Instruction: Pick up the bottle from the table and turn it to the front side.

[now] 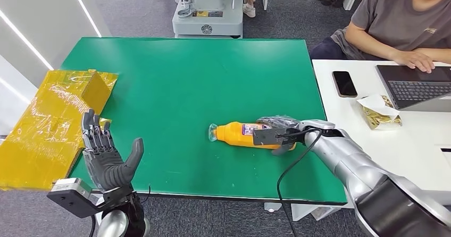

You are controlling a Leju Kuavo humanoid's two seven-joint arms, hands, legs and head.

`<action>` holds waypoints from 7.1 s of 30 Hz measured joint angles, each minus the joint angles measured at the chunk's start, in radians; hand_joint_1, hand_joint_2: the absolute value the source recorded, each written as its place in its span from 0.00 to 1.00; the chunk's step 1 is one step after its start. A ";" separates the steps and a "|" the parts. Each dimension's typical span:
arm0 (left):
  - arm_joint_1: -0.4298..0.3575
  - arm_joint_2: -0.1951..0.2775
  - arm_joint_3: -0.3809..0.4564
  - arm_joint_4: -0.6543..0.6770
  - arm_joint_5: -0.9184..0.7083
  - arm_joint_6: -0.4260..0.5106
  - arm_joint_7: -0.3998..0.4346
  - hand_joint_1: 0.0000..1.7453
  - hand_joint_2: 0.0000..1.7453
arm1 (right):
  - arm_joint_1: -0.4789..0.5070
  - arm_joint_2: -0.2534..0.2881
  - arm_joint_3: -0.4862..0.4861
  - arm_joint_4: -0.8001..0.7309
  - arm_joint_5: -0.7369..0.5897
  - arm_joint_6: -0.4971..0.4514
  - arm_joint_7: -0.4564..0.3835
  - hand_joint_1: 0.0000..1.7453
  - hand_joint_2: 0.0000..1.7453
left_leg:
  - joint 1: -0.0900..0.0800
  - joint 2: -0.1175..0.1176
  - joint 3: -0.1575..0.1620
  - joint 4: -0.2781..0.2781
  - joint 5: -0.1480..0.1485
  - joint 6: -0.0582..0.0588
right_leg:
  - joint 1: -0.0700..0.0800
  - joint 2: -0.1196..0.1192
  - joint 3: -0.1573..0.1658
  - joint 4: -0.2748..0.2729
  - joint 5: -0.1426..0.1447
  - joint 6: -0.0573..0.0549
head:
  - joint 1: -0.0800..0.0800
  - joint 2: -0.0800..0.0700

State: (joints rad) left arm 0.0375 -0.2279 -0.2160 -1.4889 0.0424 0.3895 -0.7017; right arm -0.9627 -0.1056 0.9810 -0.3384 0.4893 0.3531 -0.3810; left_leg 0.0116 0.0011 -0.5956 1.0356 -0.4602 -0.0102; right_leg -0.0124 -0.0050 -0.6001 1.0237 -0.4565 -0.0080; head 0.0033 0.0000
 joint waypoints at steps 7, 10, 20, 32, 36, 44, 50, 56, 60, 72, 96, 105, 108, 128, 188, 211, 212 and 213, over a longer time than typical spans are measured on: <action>0.000 0.000 0.000 0.000 0.001 0.002 0.000 0.00 1.00 | 0.021 0.008 0.004 0.000 -0.008 -0.015 -0.002 0.97 1.00 | 0.000 0.000 0.001 0.000 0.000 0.000 | 0.000 0.001 0.001 0.000 0.000 0.000 | 0.000 0.000; 0.000 0.000 0.000 0.000 0.006 0.001 0.000 0.00 1.00 | 0.023 0.007 0.006 0.000 -0.008 -0.020 -0.015 1.00 1.00 | 0.000 0.001 0.001 0.000 0.000 0.000 | 0.000 0.001 0.001 0.000 0.000 0.000 | 0.000 0.000; 0.000 0.000 0.000 0.000 0.015 -0.003 0.000 0.00 1.00 | 0.030 0.007 0.009 0.000 -0.008 -0.057 -0.038 1.00 1.00 | 0.000 0.001 0.002 0.000 0.000 0.000 | 0.000 0.001 0.001 0.000 0.000 0.000 | 0.000 0.000; 0.001 0.000 0.000 0.000 0.016 -0.003 0.000 0.00 1.00 | 0.061 0.007 0.007 -0.009 -0.012 -0.218 -0.042 1.00 1.00 | 0.000 0.001 0.002 0.000 0.000 0.000 | 0.000 0.001 0.001 0.000 0.000 0.000 | 0.000 0.000; 0.002 0.000 0.000 0.000 0.015 0.004 0.000 0.00 1.00 | 0.093 0.013 -0.019 -0.025 -0.043 -0.377 -0.044 1.00 1.00 | 0.000 0.000 0.001 0.000 0.000 0.000 | 0.000 0.000 0.001 0.000 0.000 0.000 | 0.000 0.000; 0.001 0.000 -0.003 0.000 0.018 0.025 0.000 0.00 1.00 | 0.184 0.061 -0.186 -0.152 -0.153 -0.670 -0.141 1.00 1.00 | 0.000 0.000 0.001 0.000 0.000 0.000 | 0.000 0.000 0.000 0.000 0.000 0.000 | 0.000 0.000; -0.002 0.000 -0.008 0.001 0.019 0.026 0.000 0.00 1.00 | 0.271 0.061 -0.293 -0.342 -0.205 -0.786 -0.195 1.00 1.00 | 0.000 0.001 0.001 0.000 0.000 0.000 | 0.000 0.001 0.000 0.000 0.000 0.000 | 0.000 0.000; -0.004 0.000 -0.009 0.001 0.023 0.027 0.000 0.00 1.00 | 0.322 0.057 -0.361 -0.473 -0.227 -0.867 -0.242 1.00 1.00 | 0.000 0.001 0.000 0.000 0.000 0.000 | 0.000 0.001 0.000 0.000 0.000 0.000 | 0.000 0.000; -0.004 0.000 -0.009 0.001 0.027 0.024 0.000 0.00 1.00 | 0.349 0.057 -0.371 -0.534 -0.228 -0.906 -0.290 1.00 1.00 | 0.000 0.001 0.000 0.000 0.000 0.000 | 0.000 0.001 0.000 0.000 0.000 0.000 | 0.000 0.000; -0.007 0.000 -0.009 0.001 0.027 -0.013 0.000 0.00 1.00 | 0.410 0.057 -0.322 -0.629 -0.211 -0.880 -0.311 1.00 1.00 | 0.000 0.001 0.000 -0.001 0.000 0.000 | 0.000 0.001 0.000 0.000 0.000 0.000 | 0.000 0.000; -0.044 0.000 -0.036 0.071 0.100 0.030 0.000 0.00 1.00 | 0.367 0.086 -0.134 -0.616 -0.284 -0.760 -0.314 1.00 1.00 | 0.000 0.001 0.000 -0.001 0.000 0.000 | 0.000 0.001 0.000 0.000 0.000 0.000 | 0.000 0.000; -0.055 0.005 -0.045 0.087 0.144 0.044 0.000 0.00 1.00 | 0.359 0.089 -0.100 -0.640 -0.302 -0.763 -0.314 1.00 1.00 | 0.000 0.001 0.000 -0.001 0.000 0.000 | 0.000 0.001 0.000 0.000 0.000 0.000 | 0.000 0.000; -0.057 0.005 -0.045 0.087 0.145 0.044 0.000 0.00 1.00 | 0.359 0.090 -0.096 -0.645 -0.304 -0.763 -0.314 1.00 1.00 | 0.000 0.001 0.000 -0.001 0.000 0.000 | 0.000 0.001 0.000 0.000 0.000 0.000 | 0.000 0.000; -0.059 0.019 -0.091 0.055 0.041 -0.127 0.000 0.00 1.00 | 0.342 0.116 -0.078 -0.590 -0.372 -0.728 -0.314 1.00 1.00 | 0.000 0.001 0.000 -0.001 0.000 0.000 | 0.000 0.001 0.000 0.000 0.000 0.000 | 0.000 0.000; -0.059 0.045 -0.088 0.053 0.198 -0.391 0.020 0.00 1.00 | 0.337 0.216 -0.089 -0.515 -0.421 -0.484 -0.314 1.00 1.00 | 0.000 0.001 0.000 -0.001 0.000 0.000 | 0.000 0.001 -0.001 0.000 0.000 0.000 | 0.000 0.000; -0.059 0.044 -0.071 0.065 0.188 -0.344 0.041 0.00 1.00 | 0.334 0.217 -0.066 -0.425 -0.313 -0.537 -0.314 1.00 1.00 | 0.000 0.001 0.000 -0.001 0.000 0.000 | 0.000 0.001 0.000 0.000 0.000 0.000 | 0.000 0.000; -0.059 0.044 -0.071 0.066 0.188 -0.344 0.041 0.00 1.00 | 0.334 0.218 -0.066 -0.422 -0.312 -0.540 -0.314 1.00 1.00 | 0.000 0.001 0.000 -0.001 0.000 0.000 | 0.000 0.001 0.000 0.000 0.000 0.000 | 0.000 0.000; -0.059 0.044 -0.071 0.066 0.188 -0.344 0.042 0.00 1.00 | 0.333 0.219 -0.065 -0.419 -0.312 -0.541 -0.314 1.00 1.00 | 0.000 0.001 0.000 -0.001 0.000 0.000 | 0.000 0.001 0.000 0.000 0.000 0.000 | 0.000 0.000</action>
State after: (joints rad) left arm -0.0219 -0.1837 -0.2869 -1.4228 0.2304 0.0450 -0.6600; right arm -0.6294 0.1133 0.9158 -0.7571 0.1774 -0.1882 -0.6948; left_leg 0.0117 0.0018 -0.5957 1.0348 -0.4604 -0.0107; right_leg -0.0124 -0.0041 -0.6005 1.0237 -0.4566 -0.0081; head 0.0034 0.0000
